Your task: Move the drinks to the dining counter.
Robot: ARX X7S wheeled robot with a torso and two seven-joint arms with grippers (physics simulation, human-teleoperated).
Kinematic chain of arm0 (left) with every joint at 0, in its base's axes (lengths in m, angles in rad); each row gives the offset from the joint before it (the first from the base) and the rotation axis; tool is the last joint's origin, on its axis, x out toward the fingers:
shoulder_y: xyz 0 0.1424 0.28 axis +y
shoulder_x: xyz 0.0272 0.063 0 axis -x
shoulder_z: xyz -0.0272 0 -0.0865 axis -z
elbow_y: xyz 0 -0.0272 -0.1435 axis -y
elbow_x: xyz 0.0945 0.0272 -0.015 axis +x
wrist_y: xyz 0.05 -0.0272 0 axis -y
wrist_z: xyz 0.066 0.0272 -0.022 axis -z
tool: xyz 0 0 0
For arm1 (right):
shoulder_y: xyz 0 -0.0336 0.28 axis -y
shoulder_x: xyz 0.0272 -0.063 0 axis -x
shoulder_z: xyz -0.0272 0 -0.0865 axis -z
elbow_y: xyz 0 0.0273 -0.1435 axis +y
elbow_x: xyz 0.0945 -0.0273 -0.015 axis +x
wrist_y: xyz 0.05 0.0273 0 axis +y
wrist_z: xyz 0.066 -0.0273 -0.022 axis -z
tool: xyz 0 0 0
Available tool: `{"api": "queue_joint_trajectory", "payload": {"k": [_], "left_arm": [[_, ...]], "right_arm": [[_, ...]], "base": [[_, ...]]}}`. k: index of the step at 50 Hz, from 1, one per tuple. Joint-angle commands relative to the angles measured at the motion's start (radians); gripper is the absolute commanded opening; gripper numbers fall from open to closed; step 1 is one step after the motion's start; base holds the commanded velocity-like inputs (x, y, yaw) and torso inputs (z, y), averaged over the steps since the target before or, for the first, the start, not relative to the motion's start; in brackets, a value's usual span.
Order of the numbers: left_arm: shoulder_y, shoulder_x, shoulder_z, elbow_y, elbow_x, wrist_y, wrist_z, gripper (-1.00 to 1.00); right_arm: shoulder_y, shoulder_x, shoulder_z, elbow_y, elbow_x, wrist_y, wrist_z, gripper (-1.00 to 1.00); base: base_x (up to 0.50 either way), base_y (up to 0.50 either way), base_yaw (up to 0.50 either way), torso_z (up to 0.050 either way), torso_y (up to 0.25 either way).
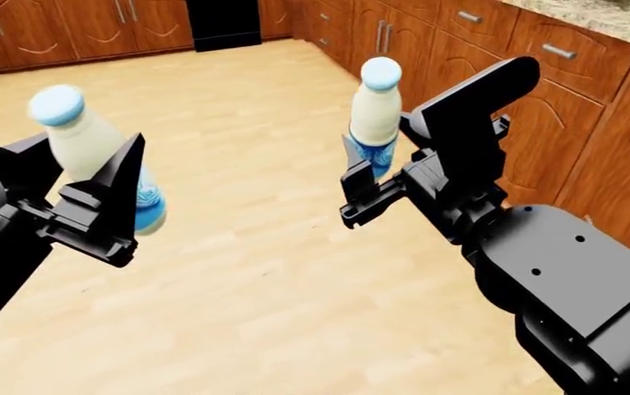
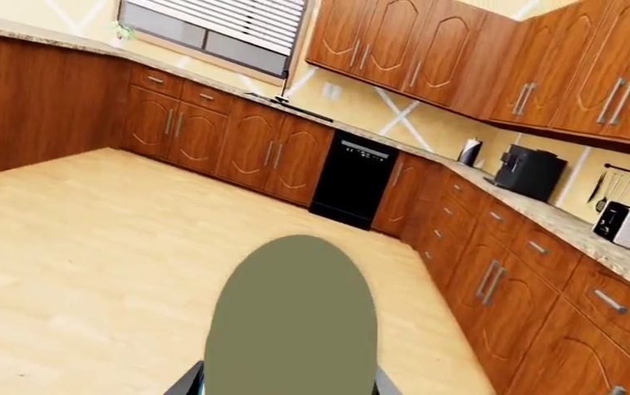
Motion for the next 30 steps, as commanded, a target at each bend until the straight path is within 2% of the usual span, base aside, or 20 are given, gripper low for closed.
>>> {"api": "queue_joint_trajectory", "payload": {"k": [1,30], "left_arm": [[0.006,-0.002,-0.003,0.005,-0.005,0.011,-0.008,-1.00],[-0.031,-0.022,0.009,0.007,-0.048,-0.007,-0.045,-1.00]], "right_arm": [[-0.002,0.003,0.001,-0.010,-0.022,-0.006,-0.002,-1.00],[-0.007,0.023,0.008,-0.029,-0.006,0.003,0.006,-1.00]], "base": [[0.00,-0.01,0.50,0.000,0.000],[0.00,0.00,0.50,0.001,0.001]]}}
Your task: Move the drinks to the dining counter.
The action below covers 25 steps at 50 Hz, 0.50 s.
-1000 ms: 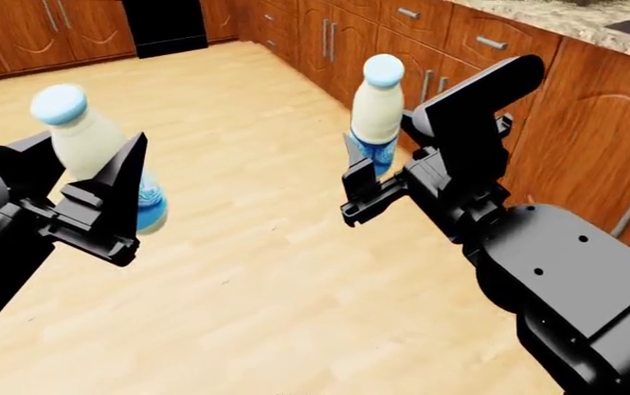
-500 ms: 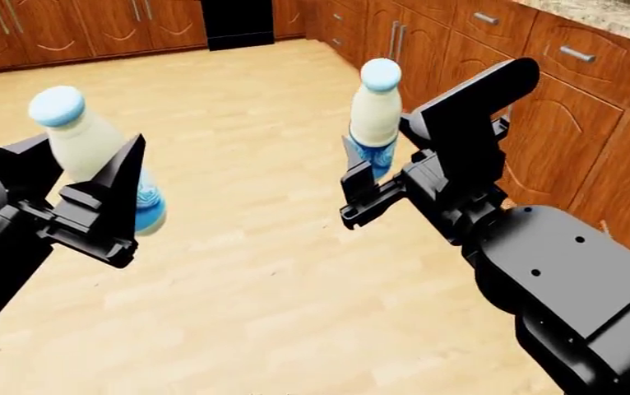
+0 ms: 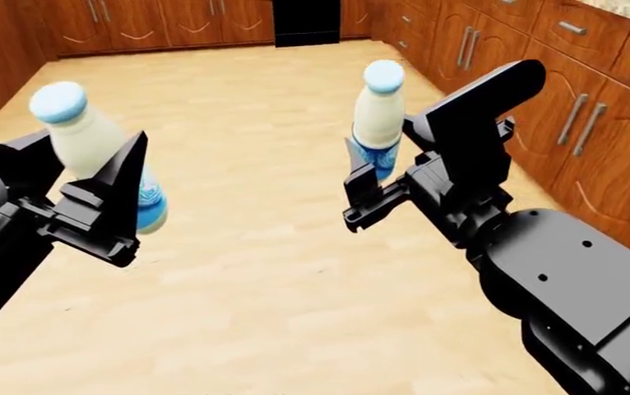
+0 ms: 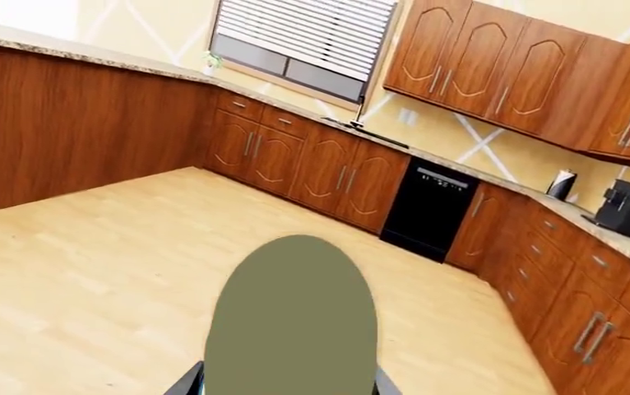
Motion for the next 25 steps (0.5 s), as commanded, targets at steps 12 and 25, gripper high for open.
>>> {"api": "queue_joint_trajectory", "payload": {"k": [12,25], "left_arm": [[-0.017,-0.011,-0.001,0.009,-0.032,-0.003,-0.031,-1.00],[-0.009,-0.016,0.001,0.013,-0.030,0.006,-0.032,-1.00]], "right_arm": [[-0.005,0.012,0.006,-0.025,-0.017,-0.001,0.006,-1.00],[-0.011,0.016,0.007,-0.025,-0.016,-0.007,0.012,-1.00]], "base": [[0.00,0.00,0.50,0.000,0.001],[0.00,0.00,0.50,0.001,0.001]]}}
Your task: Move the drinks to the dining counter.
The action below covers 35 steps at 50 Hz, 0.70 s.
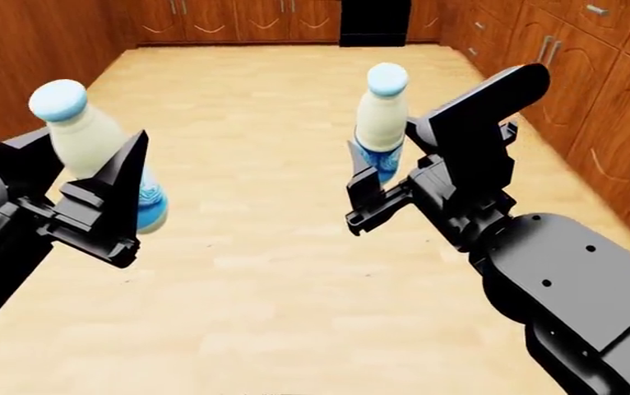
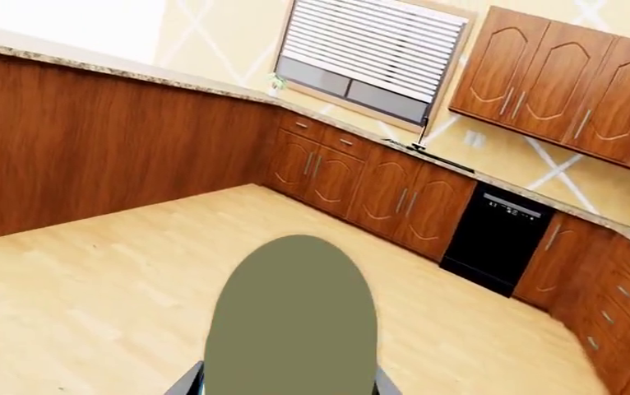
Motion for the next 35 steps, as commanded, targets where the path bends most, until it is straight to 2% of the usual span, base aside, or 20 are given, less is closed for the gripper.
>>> {"api": "queue_joint_trajectory", "payload": {"k": [1,6,10,34,35], "left_arm": [[0.004,-0.002,-0.005,0.003,-0.004,0.011,-0.009,-1.00],[0.007,-0.003,-0.007,0.003,-0.004,0.016,-0.007,-1.00],[0.014,-0.004,-0.015,0.000,-0.006,0.021,-0.006,-1.00],[0.016,-0.010,-0.009,-0.005,-0.011,0.032,-0.011,-1.00],[0.029,-0.004,0.001,-0.011,0.015,0.045,0.003,-1.00]], "right_arm": [[-0.005,0.004,0.001,-0.013,-0.026,-0.008,0.001,-1.00],[-0.003,0.005,0.009,-0.009,-0.029,-0.014,0.009,-1.00],[-0.013,0.008,0.020,-0.009,-0.030,-0.042,0.003,-1.00],[-0.009,0.010,0.018,-0.011,-0.022,-0.047,0.005,-1.00],[-0.003,0.009,-0.014,0.010,-0.055,-0.050,0.019,-1.00]], "base": [[0.00,0.00,0.50,0.000,0.000],[0.00,0.00,0.50,0.000,0.000],[-0.50,0.11,0.00,0.000,0.000],[-0.46,0.39,0.00,0.000,0.002],[-0.33,0.50,0.00,0.000,0.011]]}}
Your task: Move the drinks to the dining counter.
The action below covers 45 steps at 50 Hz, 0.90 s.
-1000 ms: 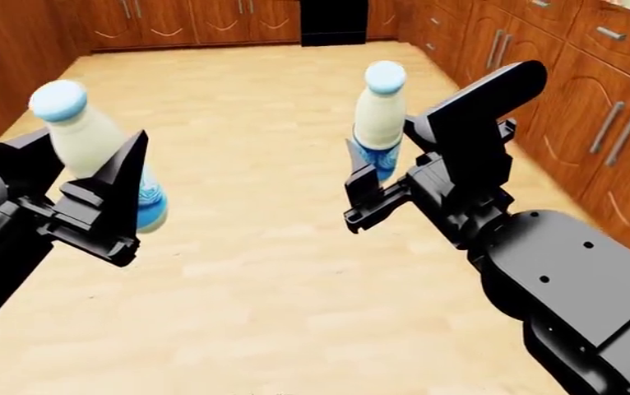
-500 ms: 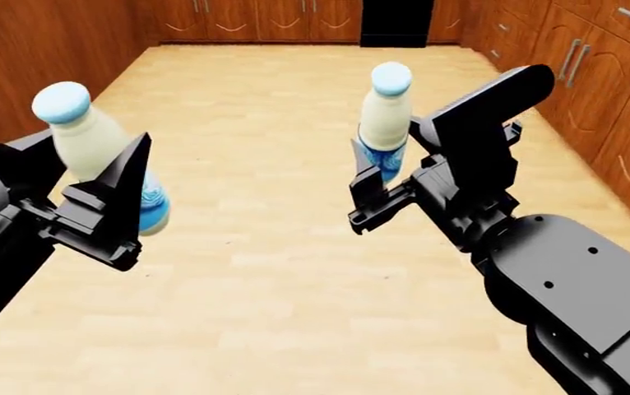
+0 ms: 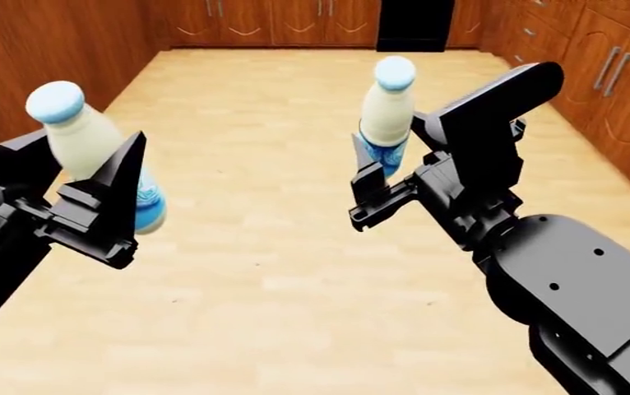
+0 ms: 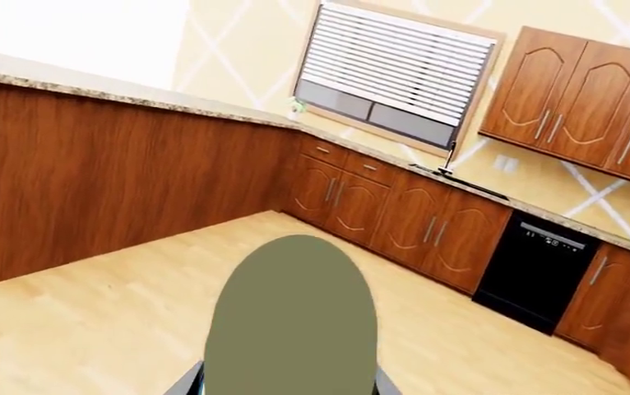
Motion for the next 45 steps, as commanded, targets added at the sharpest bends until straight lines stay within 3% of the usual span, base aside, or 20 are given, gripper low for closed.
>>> {"api": "queue_joint_trajectory", "payload": {"k": [1,21,45], "left_arm": [[0.034,0.006,-0.001,-0.009,0.035,0.036,0.021,-1.00],[0.048,0.005,0.007,-0.014,0.046,0.052,0.027,-1.00],[0.037,0.003,0.032,-0.016,0.044,0.057,0.018,-1.00]], "right_arm": [[0.020,0.001,-0.045,0.028,-0.081,-0.004,0.026,-1.00],[0.024,0.009,-0.058,0.031,-0.084,0.009,0.036,-1.00],[0.047,0.007,-0.058,0.029,-0.075,0.029,0.047,-1.00]], "base": [[-0.36,0.50,0.00,0.000,0.000],[-0.43,0.46,0.00,0.001,0.002],[-0.50,0.32,0.00,0.000,0.002]]}}
